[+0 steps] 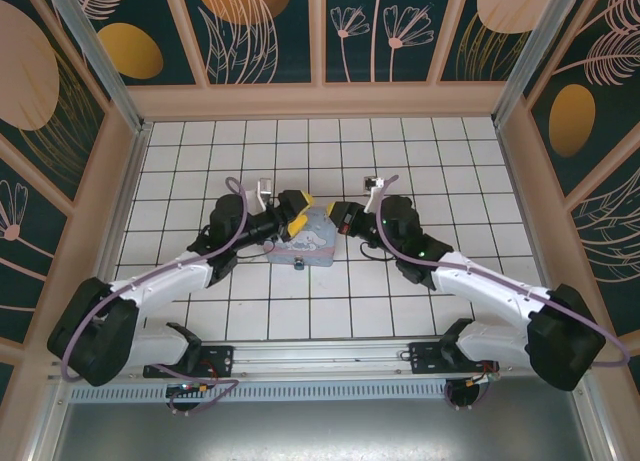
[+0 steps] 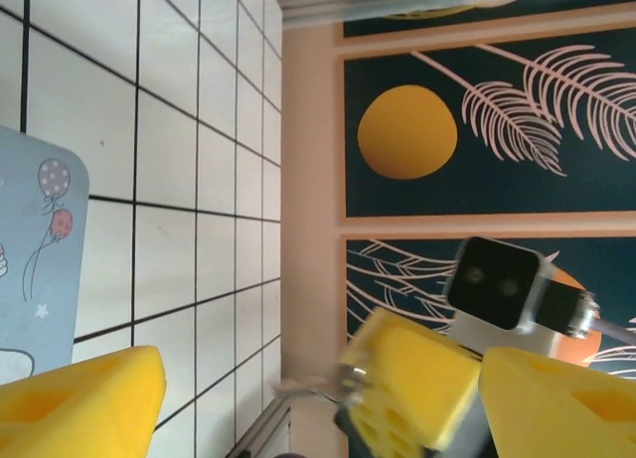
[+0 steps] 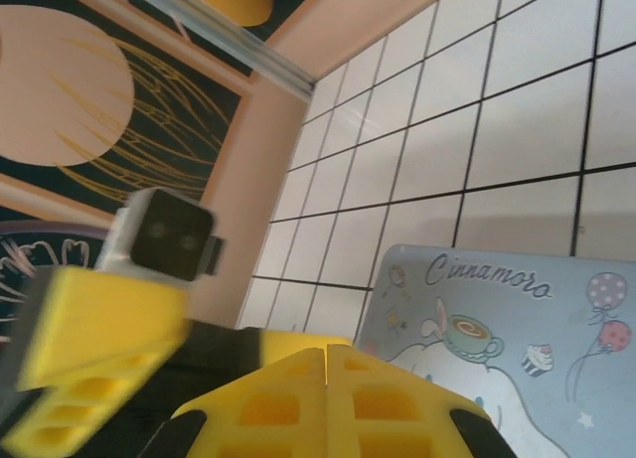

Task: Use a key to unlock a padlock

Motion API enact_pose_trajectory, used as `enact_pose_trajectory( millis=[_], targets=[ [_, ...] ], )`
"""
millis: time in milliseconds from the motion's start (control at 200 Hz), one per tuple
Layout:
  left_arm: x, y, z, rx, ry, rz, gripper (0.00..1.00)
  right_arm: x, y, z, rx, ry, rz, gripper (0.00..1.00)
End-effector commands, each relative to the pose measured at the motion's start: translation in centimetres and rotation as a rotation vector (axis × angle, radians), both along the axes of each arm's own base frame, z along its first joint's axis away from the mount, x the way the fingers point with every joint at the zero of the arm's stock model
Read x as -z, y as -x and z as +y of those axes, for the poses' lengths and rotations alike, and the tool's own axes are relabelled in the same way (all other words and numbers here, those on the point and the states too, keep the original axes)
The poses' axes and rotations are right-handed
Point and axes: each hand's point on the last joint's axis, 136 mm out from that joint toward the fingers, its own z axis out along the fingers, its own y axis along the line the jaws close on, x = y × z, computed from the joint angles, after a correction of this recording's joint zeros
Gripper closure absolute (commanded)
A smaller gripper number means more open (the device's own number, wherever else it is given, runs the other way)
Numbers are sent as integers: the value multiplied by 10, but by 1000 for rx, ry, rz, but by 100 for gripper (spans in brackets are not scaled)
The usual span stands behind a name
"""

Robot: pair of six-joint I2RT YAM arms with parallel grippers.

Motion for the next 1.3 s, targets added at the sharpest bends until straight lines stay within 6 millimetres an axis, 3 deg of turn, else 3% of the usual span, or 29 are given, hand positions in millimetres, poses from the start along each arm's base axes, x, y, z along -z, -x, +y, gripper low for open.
enact_pose_trajectory(
  millis=[0,410,706,906,1081,1296],
  targets=[
    [-6,0,13,-70,-31,-21,16,11,-10,2,43,13,15,100],
    [28,9,15,-49,-69,47,10,107,-6,14,20,160,173,100],
    [54,12,15,-41,-95,99,2,117,-6,12,31,213,195,100],
    [58,12,11,-31,-57,120,3,74,-5,32,-28,119,140,100],
    [45,8,9,-40,-6,122,9,28,-4,51,-57,62,76,100],
    [23,5,9,-55,81,124,18,-2,-3,64,-69,-7,35,100]
  ],
)
